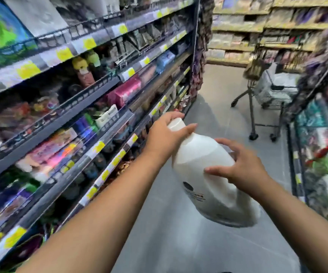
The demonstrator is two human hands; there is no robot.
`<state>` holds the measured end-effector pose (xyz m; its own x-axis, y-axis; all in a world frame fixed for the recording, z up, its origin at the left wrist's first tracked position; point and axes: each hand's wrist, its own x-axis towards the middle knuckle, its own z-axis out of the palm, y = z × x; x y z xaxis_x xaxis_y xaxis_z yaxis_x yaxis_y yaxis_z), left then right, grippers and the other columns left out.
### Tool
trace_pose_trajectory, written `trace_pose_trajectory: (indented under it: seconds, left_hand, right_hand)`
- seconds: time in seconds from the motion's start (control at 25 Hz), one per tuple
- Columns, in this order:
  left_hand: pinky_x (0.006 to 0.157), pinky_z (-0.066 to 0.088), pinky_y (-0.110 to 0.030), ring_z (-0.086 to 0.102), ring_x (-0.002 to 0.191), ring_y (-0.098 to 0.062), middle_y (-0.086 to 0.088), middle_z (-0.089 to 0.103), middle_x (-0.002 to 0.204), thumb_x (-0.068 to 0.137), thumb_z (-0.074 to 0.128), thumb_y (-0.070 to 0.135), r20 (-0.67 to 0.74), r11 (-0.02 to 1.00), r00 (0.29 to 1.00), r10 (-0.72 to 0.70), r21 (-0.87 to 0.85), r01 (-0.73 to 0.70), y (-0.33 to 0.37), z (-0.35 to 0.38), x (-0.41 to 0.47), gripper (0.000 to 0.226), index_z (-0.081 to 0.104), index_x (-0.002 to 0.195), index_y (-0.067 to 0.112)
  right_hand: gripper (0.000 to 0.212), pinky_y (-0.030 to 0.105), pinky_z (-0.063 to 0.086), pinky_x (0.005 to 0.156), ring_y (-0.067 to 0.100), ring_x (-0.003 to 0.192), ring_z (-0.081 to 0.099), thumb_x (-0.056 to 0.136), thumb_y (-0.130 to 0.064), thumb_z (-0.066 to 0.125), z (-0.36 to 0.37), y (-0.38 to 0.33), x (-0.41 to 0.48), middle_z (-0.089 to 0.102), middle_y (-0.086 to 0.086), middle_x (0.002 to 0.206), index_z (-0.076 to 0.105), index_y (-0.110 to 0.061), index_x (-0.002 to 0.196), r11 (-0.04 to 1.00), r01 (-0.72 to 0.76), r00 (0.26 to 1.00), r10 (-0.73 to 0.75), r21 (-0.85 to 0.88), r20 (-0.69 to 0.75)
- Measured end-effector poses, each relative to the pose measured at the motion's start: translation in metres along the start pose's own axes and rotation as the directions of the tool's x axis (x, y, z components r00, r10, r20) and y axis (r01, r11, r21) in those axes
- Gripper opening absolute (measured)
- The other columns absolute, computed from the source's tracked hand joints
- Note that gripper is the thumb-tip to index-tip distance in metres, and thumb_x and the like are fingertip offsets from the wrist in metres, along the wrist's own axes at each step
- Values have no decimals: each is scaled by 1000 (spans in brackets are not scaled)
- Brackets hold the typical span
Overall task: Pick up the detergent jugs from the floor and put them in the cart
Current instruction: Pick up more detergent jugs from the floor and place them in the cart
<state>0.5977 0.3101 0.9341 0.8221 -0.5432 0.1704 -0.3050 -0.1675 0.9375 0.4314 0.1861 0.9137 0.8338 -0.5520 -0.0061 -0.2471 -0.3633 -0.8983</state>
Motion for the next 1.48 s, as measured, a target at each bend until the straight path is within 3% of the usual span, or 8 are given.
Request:
trace_pose_trajectory:
  seconds: [0.12, 0.32, 0.56, 0.84, 1.04, 1.12, 1.24, 1.48]
  left_hand:
    - [91, 49, -27, 61, 98, -12, 5, 66, 105, 70, 85, 31, 101, 999, 995, 23, -40, -19, 5, 68, 83, 41, 66, 105, 23]
    - [75, 42, -3, 58, 87, -2, 5, 64, 103, 72, 83, 20, 213, 995, 972, 95, -47, -87, 23, 178, 202, 39, 64, 106, 23]
    - [87, 48, -17, 62, 98, -8, 9, 66, 103, 68, 85, 31, 279, 996, 957, 81, -51, -69, 40, 304, 355, 41, 62, 102, 34]
    - [93, 53, -40, 63, 99, -17, 4, 67, 109, 59, 80, 45, 422, 995, 901, 102, -48, -91, 20, 432, 554, 52, 64, 108, 34]
    - [90, 55, -39, 64, 97, -17, 5, 67, 107, 59, 81, 45, 537, 989, 831, 144, -49, -140, 29, 517, 695, 49, 63, 104, 38]
    - [92, 53, -39, 63, 101, -17, 5, 66, 110, 65, 84, 40, 573, 985, 804, 158, -39, -166, 37, 553, 746, 47, 63, 107, 35]
    - [94, 52, -38, 61, 104, -16, 5, 66, 112, 67, 84, 38, 597, 984, 786, 163, -45, -170, 42, 612, 814, 46, 65, 108, 33]
    - [92, 54, -42, 61, 102, -14, 10, 63, 109, 70, 84, 29, 537, 991, 834, 130, -57, -118, 40, 735, 913, 38, 61, 98, 40]
  right_hand:
    - [67, 9, 39, 48, -5, 56, 58, 55, -27, 93, -53, 26, 65, 69, -12, 84, 59, -48, 109, 999, -50, 994, 51, 9, -97]
    - [76, 13, 44, 55, 0, 72, 64, 48, -40, 93, -143, 73, 171, 71, -10, 91, 61, -48, 117, 998, -55, 986, 53, -4, -156]
    - [78, 12, 48, 82, -5, 99, 63, 50, -41, 90, -255, 115, 313, 70, -19, 109, 63, -37, 123, 998, -53, 977, 43, -46, -207]
    - [74, 4, 39, 52, -10, 70, 60, 55, -27, 94, -340, 179, 498, 72, -15, 96, 64, -37, 122, 991, -128, 946, 110, -38, -305]
    - [96, 15, 43, 93, 0, 111, 58, 44, -47, 91, -392, 212, 623, 64, -15, 123, 58, -33, 133, 982, -189, 871, 156, -24, -467]
    - [95, 5, 37, 88, -1, 112, 57, 43, -49, 91, -417, 221, 668, 63, -18, 124, 58, -34, 131, 977, -210, 844, 169, -23, -509]
    - [85, -7, 31, 80, -6, 104, 56, 51, -27, 95, -463, 243, 730, 59, -23, 117, 57, -33, 127, 974, -223, 815, 213, 48, -539]
    - [87, -1, 36, 74, 3, 99, 56, 53, -20, 94, -553, 319, 846, 59, -17, 113, 55, -37, 129, 971, -212, 810, 239, 113, -535]
